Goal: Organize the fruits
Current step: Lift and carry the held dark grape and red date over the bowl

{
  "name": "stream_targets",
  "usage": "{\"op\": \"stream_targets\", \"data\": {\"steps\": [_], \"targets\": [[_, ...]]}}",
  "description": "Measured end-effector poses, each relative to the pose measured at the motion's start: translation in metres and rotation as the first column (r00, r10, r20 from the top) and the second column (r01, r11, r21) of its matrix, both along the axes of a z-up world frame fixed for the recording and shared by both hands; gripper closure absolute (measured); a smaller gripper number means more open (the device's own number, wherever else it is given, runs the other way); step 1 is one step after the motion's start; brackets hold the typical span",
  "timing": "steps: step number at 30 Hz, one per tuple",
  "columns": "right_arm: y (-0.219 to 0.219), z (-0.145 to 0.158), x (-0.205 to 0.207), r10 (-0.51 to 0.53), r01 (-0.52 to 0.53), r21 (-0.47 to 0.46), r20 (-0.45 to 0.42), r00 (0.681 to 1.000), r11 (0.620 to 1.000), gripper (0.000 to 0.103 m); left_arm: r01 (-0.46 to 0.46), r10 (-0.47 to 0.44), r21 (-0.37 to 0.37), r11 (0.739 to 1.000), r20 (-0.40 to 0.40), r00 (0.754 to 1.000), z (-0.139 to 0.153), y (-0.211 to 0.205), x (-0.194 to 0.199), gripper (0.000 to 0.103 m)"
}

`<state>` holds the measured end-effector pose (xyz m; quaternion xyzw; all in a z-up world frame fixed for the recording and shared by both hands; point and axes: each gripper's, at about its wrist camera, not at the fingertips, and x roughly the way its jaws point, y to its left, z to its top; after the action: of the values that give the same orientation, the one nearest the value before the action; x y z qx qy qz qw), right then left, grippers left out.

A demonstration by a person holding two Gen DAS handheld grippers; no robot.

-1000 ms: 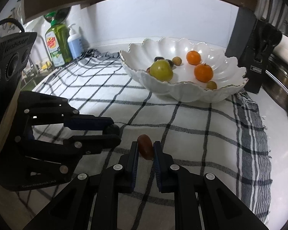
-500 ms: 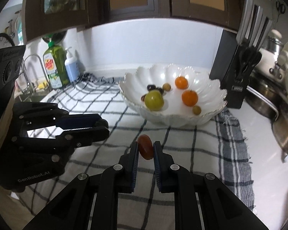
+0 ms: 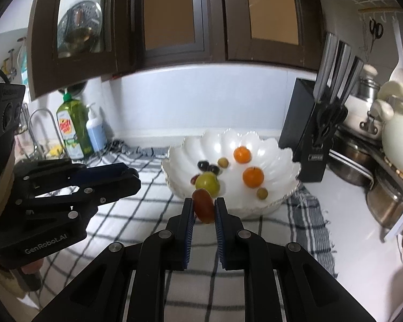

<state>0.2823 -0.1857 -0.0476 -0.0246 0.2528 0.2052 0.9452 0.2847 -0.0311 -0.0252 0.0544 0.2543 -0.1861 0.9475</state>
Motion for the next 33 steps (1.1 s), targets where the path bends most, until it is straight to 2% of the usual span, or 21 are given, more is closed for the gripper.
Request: {"op": "stream_targets", "data": {"steps": [12,27,33], "targets": [[-0.007,0.023,0.028,-0.089,0.088,0.018,0.064,0.994,0.996,0.086,-0.044,0.044,-0.013,0.999,0.056,0.997,0.026,-0.003,0.032,0.082],[-0.010,0.030,0.084,-0.137,0.139,-0.016,0.079,0.987,0.990,0.086,-0.055,0.055,-0.024,0.998,0.008,0.998,0.031,-0.012,0.096,0.082],[-0.012,0.028,0.111,-0.156,0.157,-0.017,0.053,0.986,0.987,0.086,-0.053,0.052,-0.031,0.998,-0.032,0.998,0.028,-0.018,0.124,0.082]]}}
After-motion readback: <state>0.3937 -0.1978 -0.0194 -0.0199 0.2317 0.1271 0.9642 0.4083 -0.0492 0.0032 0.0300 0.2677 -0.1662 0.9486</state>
